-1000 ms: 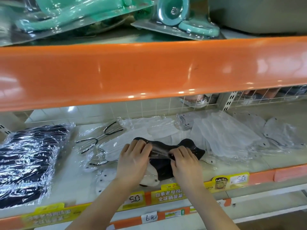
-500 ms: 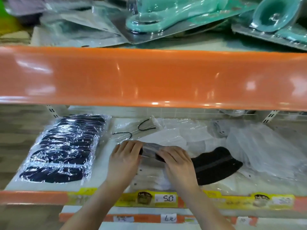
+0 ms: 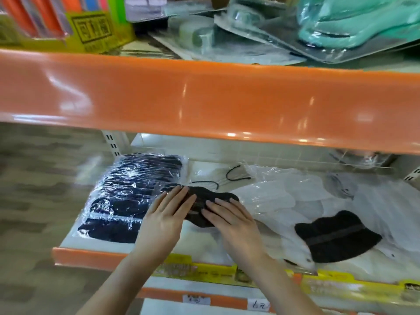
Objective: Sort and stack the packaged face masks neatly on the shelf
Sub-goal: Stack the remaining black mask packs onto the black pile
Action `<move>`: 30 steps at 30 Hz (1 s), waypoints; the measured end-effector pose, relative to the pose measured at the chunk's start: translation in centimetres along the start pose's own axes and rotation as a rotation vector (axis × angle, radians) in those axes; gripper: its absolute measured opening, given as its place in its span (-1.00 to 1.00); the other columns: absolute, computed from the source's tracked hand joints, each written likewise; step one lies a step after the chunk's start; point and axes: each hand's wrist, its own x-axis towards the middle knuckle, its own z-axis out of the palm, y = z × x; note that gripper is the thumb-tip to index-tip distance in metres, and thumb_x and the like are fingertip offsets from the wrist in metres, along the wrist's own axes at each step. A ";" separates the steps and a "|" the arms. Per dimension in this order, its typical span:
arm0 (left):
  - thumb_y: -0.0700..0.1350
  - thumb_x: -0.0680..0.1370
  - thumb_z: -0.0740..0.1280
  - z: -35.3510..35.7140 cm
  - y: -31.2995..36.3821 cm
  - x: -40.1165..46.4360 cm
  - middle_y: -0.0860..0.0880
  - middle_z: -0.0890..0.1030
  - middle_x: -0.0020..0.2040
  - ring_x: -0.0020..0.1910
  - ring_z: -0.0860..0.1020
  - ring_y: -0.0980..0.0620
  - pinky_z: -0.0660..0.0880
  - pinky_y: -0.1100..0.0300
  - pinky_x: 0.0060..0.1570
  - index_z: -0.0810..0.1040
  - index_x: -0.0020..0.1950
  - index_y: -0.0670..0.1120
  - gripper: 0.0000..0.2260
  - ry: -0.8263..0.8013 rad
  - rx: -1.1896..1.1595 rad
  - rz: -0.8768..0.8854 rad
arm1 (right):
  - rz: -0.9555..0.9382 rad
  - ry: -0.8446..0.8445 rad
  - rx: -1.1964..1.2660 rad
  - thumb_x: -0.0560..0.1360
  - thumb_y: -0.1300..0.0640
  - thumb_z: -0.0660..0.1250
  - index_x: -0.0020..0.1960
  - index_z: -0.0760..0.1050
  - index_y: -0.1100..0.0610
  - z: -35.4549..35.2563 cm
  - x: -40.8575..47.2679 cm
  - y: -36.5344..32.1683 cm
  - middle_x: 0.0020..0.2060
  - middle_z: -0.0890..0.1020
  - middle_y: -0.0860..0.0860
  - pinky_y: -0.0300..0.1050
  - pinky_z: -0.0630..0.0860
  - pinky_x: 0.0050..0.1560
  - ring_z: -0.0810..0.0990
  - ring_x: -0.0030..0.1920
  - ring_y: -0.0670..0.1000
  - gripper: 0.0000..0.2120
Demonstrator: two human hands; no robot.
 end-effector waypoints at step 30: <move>-0.26 0.38 0.06 -4.6 -14.2 -10.5 -0.09 0.61 0.21 0.24 0.54 -0.11 0.28 0.02 0.29 0.64 0.17 -0.15 -0.51 -0.237 0.078 -0.196 | -0.044 -0.309 0.130 0.39 0.11 0.34 0.16 0.60 -0.03 7.8 4.1 -11.7 0.17 0.60 -0.14 -0.09 0.45 0.26 0.53 0.18 -0.11 -0.66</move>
